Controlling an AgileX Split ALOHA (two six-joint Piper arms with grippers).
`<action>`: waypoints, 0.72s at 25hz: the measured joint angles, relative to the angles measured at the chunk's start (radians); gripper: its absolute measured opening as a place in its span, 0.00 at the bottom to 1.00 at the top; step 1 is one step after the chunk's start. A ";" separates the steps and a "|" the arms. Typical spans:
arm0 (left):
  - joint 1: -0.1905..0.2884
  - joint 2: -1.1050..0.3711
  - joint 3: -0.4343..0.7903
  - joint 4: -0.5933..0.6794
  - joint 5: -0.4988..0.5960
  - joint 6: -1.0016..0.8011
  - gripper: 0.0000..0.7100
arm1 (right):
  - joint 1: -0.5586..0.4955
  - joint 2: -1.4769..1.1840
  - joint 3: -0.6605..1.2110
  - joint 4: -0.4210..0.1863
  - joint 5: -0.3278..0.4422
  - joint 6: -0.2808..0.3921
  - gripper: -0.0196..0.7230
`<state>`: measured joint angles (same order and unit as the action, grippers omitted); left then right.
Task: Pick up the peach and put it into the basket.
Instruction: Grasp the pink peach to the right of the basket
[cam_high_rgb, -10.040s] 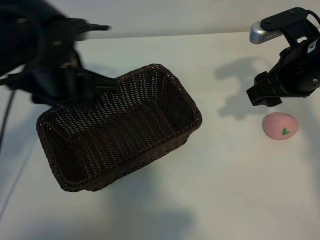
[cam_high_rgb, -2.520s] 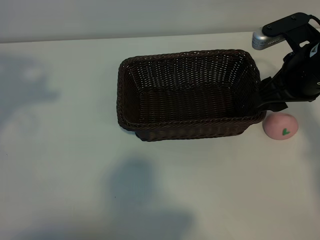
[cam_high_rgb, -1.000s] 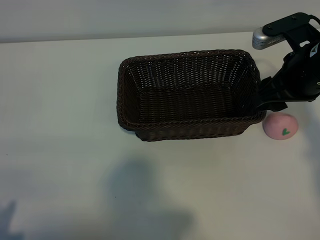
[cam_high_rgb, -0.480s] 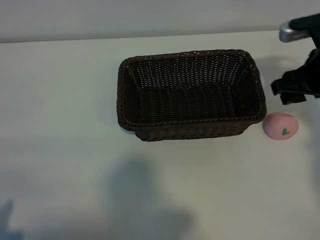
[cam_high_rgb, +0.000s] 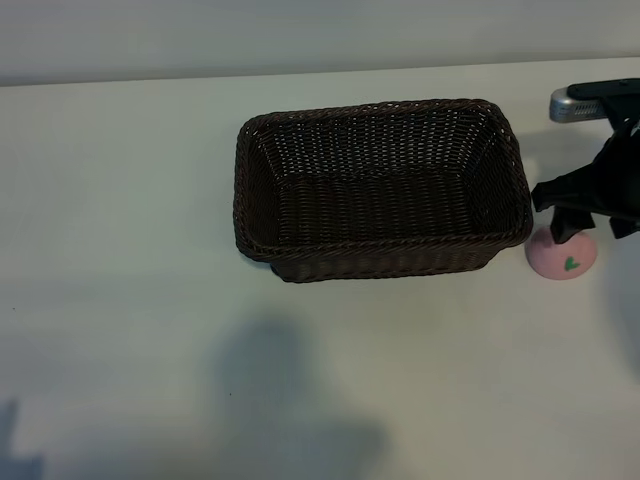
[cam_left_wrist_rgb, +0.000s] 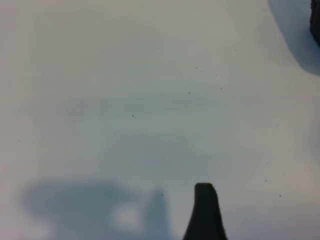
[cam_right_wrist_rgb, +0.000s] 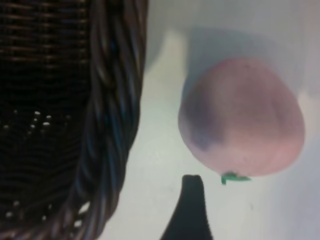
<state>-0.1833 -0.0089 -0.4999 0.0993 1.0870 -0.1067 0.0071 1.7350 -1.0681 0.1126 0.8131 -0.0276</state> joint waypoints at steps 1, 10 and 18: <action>0.000 0.000 0.000 0.000 0.000 0.000 0.78 | 0.000 0.005 0.000 0.003 -0.005 -0.001 0.82; 0.000 0.000 0.000 0.000 0.000 0.000 0.78 | 0.000 0.052 0.000 0.010 -0.038 -0.010 0.80; 0.000 0.000 0.000 0.000 0.000 0.000 0.78 | 0.000 0.104 0.000 0.015 -0.044 -0.015 0.78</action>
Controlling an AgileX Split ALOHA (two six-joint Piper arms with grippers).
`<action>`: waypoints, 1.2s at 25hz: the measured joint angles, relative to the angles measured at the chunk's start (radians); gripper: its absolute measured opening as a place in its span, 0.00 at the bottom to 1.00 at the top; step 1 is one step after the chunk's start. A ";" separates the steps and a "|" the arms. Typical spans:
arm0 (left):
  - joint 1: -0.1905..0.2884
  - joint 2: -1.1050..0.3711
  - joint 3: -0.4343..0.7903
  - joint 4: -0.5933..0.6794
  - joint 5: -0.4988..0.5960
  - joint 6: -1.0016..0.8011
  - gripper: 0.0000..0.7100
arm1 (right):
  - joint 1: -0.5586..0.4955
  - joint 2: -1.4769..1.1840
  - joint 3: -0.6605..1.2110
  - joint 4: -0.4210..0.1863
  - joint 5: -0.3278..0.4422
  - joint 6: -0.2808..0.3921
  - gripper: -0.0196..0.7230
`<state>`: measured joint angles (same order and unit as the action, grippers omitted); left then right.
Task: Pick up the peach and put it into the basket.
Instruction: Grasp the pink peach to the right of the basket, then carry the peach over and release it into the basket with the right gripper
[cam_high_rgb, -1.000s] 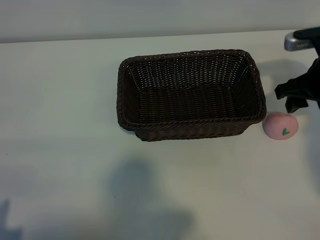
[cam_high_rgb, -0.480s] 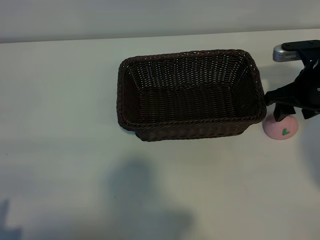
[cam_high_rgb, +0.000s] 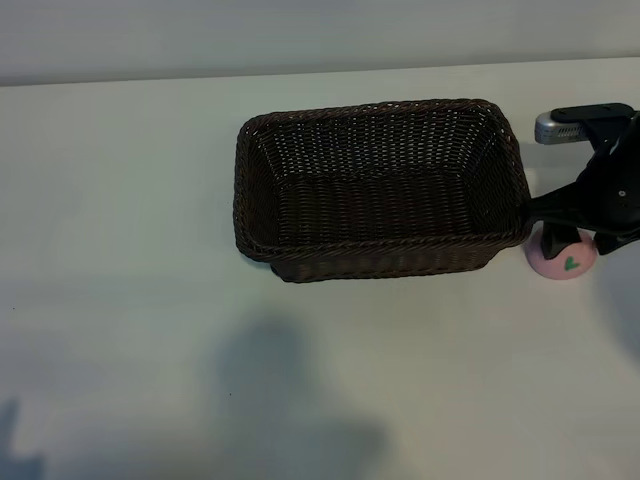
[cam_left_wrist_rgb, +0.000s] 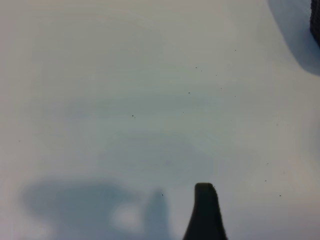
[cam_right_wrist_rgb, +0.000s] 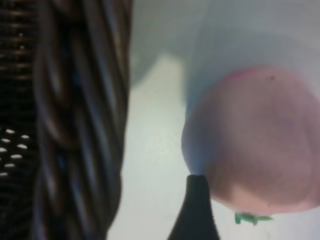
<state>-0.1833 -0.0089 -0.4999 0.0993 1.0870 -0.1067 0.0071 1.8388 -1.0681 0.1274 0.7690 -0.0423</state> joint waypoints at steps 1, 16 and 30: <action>0.000 0.000 0.000 0.000 0.000 0.000 0.78 | 0.000 0.001 0.000 0.000 0.000 0.000 0.76; 0.000 0.000 0.000 0.000 0.000 0.000 0.78 | 0.000 0.029 -0.003 0.007 0.034 -0.001 0.08; 0.000 0.000 0.000 0.000 0.000 0.000 0.78 | 0.000 -0.236 -0.109 0.004 0.130 -0.004 0.08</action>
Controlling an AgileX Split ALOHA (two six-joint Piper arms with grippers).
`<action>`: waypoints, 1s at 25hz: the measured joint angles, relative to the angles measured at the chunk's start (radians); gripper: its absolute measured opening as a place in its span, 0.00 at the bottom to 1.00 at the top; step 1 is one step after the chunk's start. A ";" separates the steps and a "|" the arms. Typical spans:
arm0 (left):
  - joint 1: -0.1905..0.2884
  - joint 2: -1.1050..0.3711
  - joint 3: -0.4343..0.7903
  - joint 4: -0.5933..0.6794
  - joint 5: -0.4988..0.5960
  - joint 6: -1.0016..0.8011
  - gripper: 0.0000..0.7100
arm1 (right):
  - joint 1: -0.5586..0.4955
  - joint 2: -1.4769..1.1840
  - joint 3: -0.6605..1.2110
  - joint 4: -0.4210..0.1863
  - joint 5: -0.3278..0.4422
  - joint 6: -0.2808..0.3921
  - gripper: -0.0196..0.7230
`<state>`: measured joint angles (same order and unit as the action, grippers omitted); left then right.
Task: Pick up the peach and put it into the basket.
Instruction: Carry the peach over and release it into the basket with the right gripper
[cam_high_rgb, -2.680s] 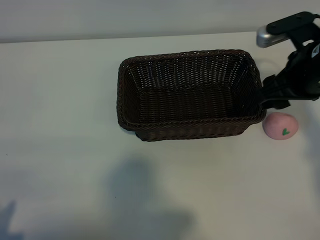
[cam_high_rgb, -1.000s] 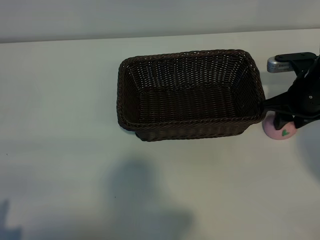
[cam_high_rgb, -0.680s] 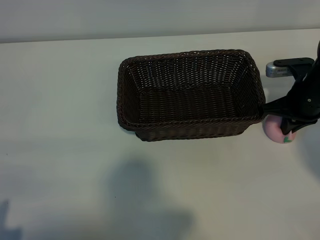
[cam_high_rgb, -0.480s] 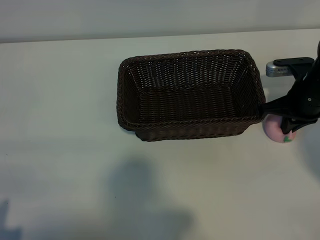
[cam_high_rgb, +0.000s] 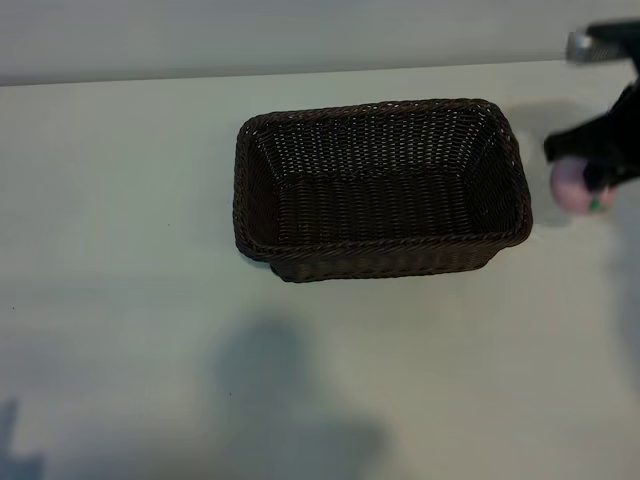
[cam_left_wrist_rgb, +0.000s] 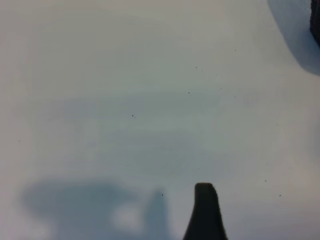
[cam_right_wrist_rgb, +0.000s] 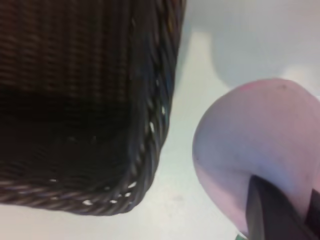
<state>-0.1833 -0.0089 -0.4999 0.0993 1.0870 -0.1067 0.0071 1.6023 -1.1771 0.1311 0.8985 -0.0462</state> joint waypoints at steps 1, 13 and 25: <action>0.000 0.000 0.000 0.000 0.000 0.000 0.78 | 0.000 -0.009 -0.023 0.000 0.018 0.000 0.08; 0.000 0.000 0.000 0.000 0.000 0.000 0.78 | 0.123 -0.014 -0.149 0.022 0.097 0.000 0.08; 0.000 0.000 0.000 0.000 0.000 0.001 0.78 | 0.402 0.113 -0.213 0.029 0.010 0.031 0.08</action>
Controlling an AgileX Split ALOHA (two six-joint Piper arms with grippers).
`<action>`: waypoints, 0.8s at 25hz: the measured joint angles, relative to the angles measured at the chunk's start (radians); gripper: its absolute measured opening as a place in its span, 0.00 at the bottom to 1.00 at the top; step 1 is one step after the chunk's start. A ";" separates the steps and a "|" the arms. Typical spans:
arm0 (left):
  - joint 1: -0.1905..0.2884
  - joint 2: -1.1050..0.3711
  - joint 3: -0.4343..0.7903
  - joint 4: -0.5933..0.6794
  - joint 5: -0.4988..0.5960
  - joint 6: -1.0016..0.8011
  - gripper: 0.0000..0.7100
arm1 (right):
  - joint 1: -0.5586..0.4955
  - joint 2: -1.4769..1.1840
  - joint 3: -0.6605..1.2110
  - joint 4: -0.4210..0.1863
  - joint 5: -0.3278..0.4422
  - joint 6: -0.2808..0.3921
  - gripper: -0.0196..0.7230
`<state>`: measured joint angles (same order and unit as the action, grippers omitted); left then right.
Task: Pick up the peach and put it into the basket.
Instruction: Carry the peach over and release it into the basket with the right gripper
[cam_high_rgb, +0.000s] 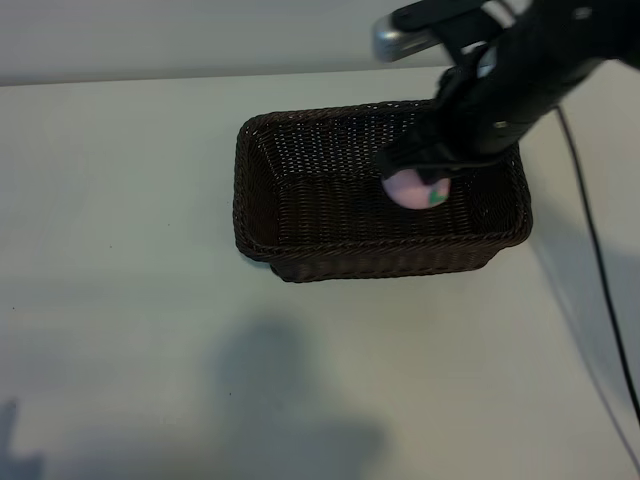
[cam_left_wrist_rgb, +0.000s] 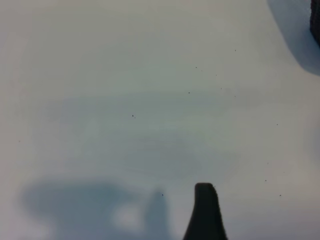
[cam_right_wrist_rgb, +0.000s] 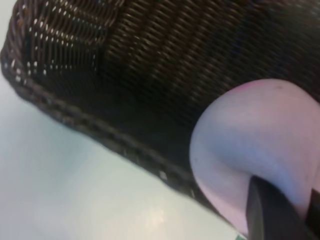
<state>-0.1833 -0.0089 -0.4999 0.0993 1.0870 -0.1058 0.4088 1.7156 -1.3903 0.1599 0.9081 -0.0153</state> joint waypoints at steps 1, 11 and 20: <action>0.000 0.000 0.000 0.000 0.000 0.000 0.78 | 0.005 0.031 -0.014 -0.001 -0.005 0.000 0.08; 0.000 0.000 0.000 0.000 0.000 0.001 0.78 | 0.011 0.248 -0.127 -0.007 -0.020 0.002 0.10; 0.000 0.000 0.000 0.000 0.000 0.001 0.78 | 0.012 0.264 -0.135 -0.006 -0.019 -0.004 0.51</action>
<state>-0.1833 -0.0089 -0.4999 0.0993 1.0870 -0.1049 0.4206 1.9792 -1.5249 0.1534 0.8888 -0.0195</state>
